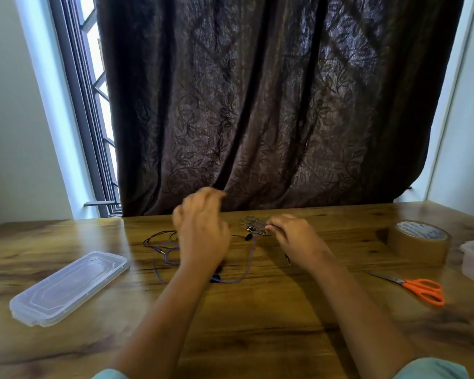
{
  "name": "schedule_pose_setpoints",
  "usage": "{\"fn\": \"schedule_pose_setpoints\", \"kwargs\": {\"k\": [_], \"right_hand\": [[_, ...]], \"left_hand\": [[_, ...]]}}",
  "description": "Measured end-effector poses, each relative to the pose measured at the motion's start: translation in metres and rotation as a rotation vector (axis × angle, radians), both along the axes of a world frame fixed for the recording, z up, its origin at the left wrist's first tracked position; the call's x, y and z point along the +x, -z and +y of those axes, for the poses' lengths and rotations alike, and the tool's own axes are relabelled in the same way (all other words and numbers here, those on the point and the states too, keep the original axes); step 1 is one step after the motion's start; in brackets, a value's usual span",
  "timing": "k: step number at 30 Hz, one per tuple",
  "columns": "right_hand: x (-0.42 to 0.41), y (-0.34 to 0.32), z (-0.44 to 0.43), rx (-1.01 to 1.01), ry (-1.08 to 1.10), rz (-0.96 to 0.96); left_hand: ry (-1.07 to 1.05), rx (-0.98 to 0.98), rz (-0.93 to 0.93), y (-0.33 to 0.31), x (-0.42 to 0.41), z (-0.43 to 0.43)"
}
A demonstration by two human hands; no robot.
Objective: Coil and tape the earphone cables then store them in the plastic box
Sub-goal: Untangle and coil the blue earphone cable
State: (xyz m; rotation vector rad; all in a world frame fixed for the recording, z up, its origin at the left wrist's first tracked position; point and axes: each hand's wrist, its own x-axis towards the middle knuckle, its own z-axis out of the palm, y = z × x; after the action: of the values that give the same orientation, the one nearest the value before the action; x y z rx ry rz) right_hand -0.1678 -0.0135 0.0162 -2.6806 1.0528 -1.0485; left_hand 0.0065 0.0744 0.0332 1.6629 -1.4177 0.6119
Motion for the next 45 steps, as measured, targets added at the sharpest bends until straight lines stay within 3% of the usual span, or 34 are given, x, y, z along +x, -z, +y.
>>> {"fn": "schedule_pose_setpoints", "kwargs": {"k": [2, 4, 11, 15, 18, 25, 30, 37, 42, 45], "right_hand": [[0.005, 0.000, 0.002, -0.049, -0.087, -0.021], [0.007, -0.001, 0.002, -0.061, -0.139, -0.038], [0.003, -0.005, 0.002, -0.054, -0.102, -0.190], [0.003, -0.003, 0.003, -0.053, -0.102, -0.189], [0.010, -0.001, 0.005, -0.048, -0.145, -0.139], [0.009, -0.002, 0.007, 0.028, -0.122, -0.302], [0.004, -0.002, -0.001, 0.075, 0.066, -0.336], [0.001, 0.004, -0.007, 0.142, 0.243, -0.331], [0.000, 0.002, -0.006, 0.196, 0.170, -0.466], [0.001, 0.002, -0.005, 0.320, 0.153, -0.560]], "left_hand": [[0.206, 0.013, -0.158, 0.005, -0.022, -0.004], [0.312, 0.116, -0.201, 0.014, -0.036, -0.011], [0.338, 0.226, 0.130, 0.018, 0.006, -0.017], [0.503, 0.304, 0.322, 0.019, 0.000, -0.014], [0.559, 0.397, 0.327, 0.024, -0.018, -0.018], [0.619, 0.270, 0.610, 0.022, -0.006, -0.022], [0.659, 0.191, 0.819, 0.017, -0.002, -0.026], [0.725, 0.120, 0.950, 0.015, -0.008, -0.022], [0.754, 0.092, 0.999, 0.015, -0.008, -0.020], [0.787, 0.200, 1.053, 0.011, -0.006, -0.018]]}}
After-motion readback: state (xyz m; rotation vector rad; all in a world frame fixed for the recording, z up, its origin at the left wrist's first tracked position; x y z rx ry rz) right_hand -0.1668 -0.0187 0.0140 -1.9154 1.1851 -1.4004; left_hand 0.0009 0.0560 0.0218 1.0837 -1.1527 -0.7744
